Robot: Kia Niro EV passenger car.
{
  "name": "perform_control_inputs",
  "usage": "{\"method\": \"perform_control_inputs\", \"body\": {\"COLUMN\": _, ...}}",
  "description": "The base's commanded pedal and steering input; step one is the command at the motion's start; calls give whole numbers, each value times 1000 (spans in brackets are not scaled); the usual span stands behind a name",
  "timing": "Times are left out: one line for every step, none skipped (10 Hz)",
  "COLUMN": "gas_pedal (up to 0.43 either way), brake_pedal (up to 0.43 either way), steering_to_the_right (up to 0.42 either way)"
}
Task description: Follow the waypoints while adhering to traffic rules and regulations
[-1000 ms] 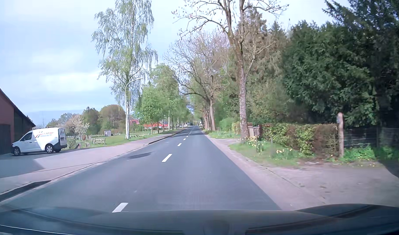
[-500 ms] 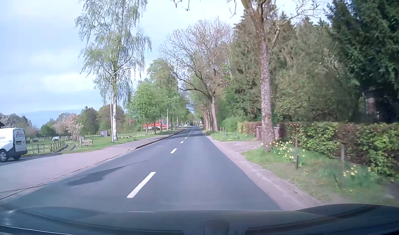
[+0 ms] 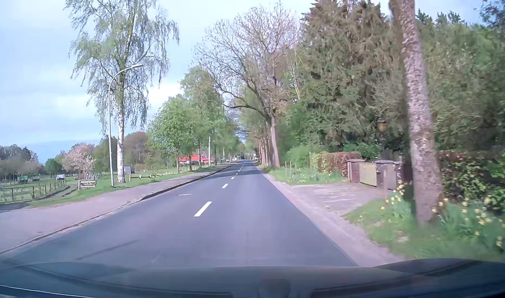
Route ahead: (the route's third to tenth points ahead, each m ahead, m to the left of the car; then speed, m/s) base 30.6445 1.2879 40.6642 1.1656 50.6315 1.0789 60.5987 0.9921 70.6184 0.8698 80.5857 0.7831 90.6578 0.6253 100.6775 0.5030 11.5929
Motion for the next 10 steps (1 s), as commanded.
{"method": "perform_control_inputs", "body": {"gas_pedal": 130, "brake_pedal": 0, "steering_to_the_right": -7}}
{"method": "perform_control_inputs", "body": {"gas_pedal": 130, "brake_pedal": 0, "steering_to_the_right": -7}}
{"method": "perform_control_inputs", "body": {"gas_pedal": 130, "brake_pedal": 0, "steering_to_the_right": -7}}
{"method": "perform_control_inputs", "body": {"gas_pedal": 118, "brake_pedal": 0, "steering_to_the_right": -7}}
{"method": "perform_control_inputs", "body": {"gas_pedal": 118, "brake_pedal": 0, "steering_to_the_right": -7}}
{"method": "perform_control_inputs", "body": {"gas_pedal": 118, "brake_pedal": 0, "steering_to_the_right": -7}}
{"method": "perform_control_inputs", "body": {"gas_pedal": 118, "brake_pedal": 0, "steering_to_the_right": -7}}
{"method": "perform_control_inputs", "body": {"gas_pedal": 118, "brake_pedal": 0, "steering_to_the_right": -7}}
{"method": "perform_control_inputs", "body": {"gas_pedal": 110, "brake_pedal": 0, "steering_to_the_right": -7}}
{"method": "perform_control_inputs", "body": {"gas_pedal": 110, "brake_pedal": 0, "steering_to_the_right": -7}}
